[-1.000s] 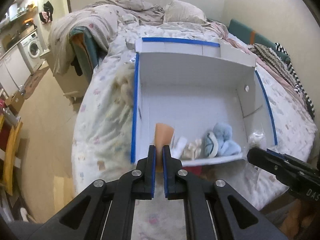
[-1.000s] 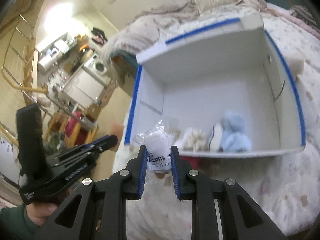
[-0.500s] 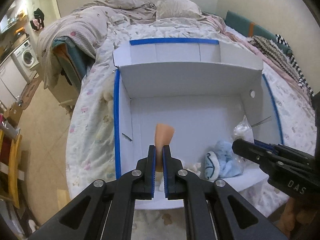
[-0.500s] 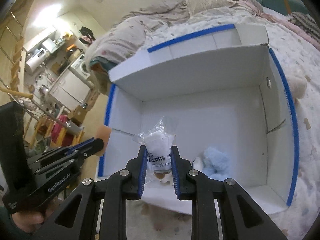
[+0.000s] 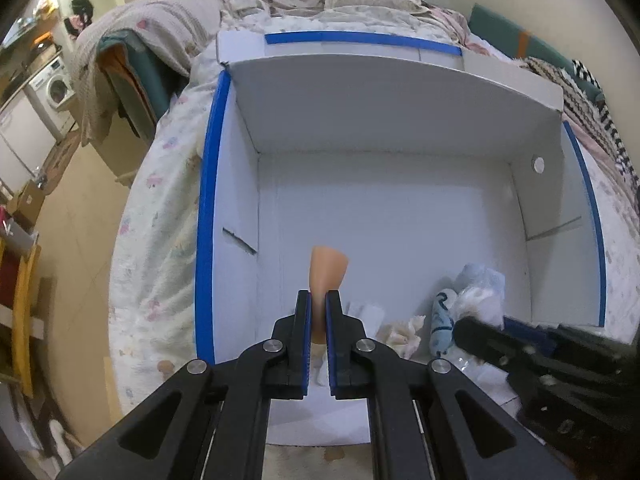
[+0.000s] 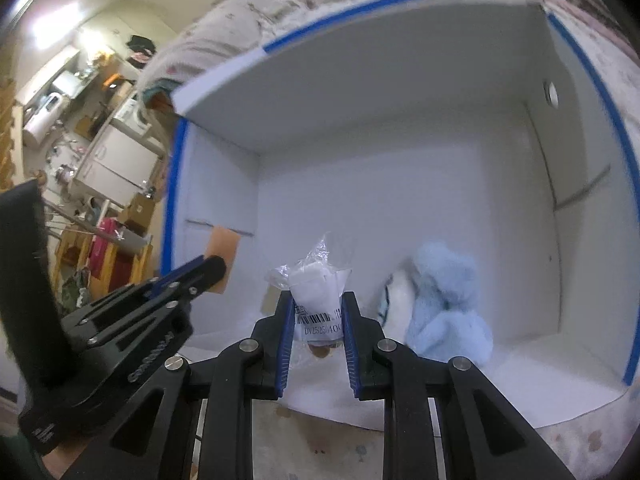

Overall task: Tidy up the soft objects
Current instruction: 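Carry the bag into the box with the right gripper while the left carries the tan piece in, then open both grippers and lift them out of the box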

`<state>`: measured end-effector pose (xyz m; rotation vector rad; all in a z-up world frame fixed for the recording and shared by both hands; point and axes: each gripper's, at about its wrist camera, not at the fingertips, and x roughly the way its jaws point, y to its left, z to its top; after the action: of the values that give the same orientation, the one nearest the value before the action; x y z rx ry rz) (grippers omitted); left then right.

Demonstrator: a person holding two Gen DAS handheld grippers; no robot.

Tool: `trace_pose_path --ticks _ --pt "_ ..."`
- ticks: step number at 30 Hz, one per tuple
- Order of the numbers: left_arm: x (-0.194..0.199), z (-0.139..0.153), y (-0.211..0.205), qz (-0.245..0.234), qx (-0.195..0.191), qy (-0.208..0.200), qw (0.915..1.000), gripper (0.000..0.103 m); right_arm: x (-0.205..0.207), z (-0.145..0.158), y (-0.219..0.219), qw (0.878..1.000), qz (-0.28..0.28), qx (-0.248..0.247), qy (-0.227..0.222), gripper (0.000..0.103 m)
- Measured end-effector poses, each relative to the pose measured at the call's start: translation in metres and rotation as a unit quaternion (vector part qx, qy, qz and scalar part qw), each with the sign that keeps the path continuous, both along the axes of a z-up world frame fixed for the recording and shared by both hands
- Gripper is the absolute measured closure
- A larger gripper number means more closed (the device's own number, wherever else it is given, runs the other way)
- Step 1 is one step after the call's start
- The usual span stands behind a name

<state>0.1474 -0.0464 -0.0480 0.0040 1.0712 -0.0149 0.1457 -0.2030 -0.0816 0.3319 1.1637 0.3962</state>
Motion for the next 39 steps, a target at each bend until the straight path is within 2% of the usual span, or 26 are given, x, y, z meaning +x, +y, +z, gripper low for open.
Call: trace_pose_path --ticks 3,8,20,22,25,26,27,28,29,31,32,33,34,35,37,39 --pt "-0.001 -0.002 0.000 -0.003 0.003 0.000 1.0000 0.097 0.000 -0.009 0.000 1.000 -0.002 -0.015 0.010 0.078" --pt "0.000 -0.008 0.000 -0.005 0.011 0.011 0.9999 0.097 0.002 -0.017 -0.004 1.000 -0.010 -0.012 0.022 0.078" --pt "-0.003 -0.012 0.002 -0.014 0.003 0.017 0.9998 0.096 0.004 -0.016 -0.007 0.999 -0.017 -0.010 0.029 0.077" --pt "-0.005 -0.011 0.000 -0.018 0.006 0.011 0.9998 0.094 0.004 -0.016 -0.008 0.999 -0.016 -0.010 0.031 0.074" --pt "-0.007 -0.010 0.000 -0.021 0.007 0.009 0.9997 0.092 0.004 -0.014 -0.008 0.999 -0.014 -0.020 0.026 0.063" --pt "-0.007 -0.010 0.000 -0.020 0.005 0.011 0.9997 0.091 0.004 -0.013 -0.009 0.999 -0.016 -0.020 0.025 0.048" --pt "-0.008 -0.009 0.002 -0.019 -0.001 0.013 0.9997 0.091 0.005 -0.012 -0.011 0.999 -0.021 -0.017 0.023 0.038" --pt "-0.009 -0.007 0.003 -0.020 -0.008 0.013 0.9997 0.091 0.005 -0.011 -0.014 0.999 -0.026 -0.013 0.019 0.038" --pt "-0.010 -0.005 0.002 -0.024 -0.010 0.013 0.9996 0.089 0.005 -0.009 -0.016 0.999 -0.030 -0.010 0.016 0.037" --pt "-0.012 -0.001 0.002 -0.026 0.000 0.005 0.9997 0.078 0.005 -0.006 -0.021 0.999 -0.037 0.003 0.015 0.031" --pt "-0.013 0.002 0.002 -0.025 0.005 0.001 0.9997 0.063 0.005 -0.006 -0.023 0.999 -0.040 0.007 0.013 0.025" --pt "-0.015 0.006 0.002 -0.021 0.013 -0.010 0.9997 0.046 0.004 -0.006 -0.024 0.999 -0.045 0.009 0.009 0.024" --pt "-0.018 0.009 0.002 -0.018 0.019 -0.018 0.9995 0.041 0.004 -0.005 -0.025 0.999 -0.049 0.005 0.003 0.024" --pt "-0.020 0.013 0.003 -0.015 0.026 -0.029 0.9991 0.037 0.003 -0.004 -0.024 0.999 -0.050 -0.010 -0.002 0.024" --pt "-0.021 0.019 0.004 -0.017 0.030 -0.036 0.9988 0.037 0.004 -0.007 -0.023 0.998 -0.053 -0.027 -0.004 0.024" --pt "-0.021 0.021 0.007 -0.012 0.028 -0.033 0.9990 0.037 0.004 -0.008 -0.025 0.998 -0.061 -0.024 -0.001 0.024"
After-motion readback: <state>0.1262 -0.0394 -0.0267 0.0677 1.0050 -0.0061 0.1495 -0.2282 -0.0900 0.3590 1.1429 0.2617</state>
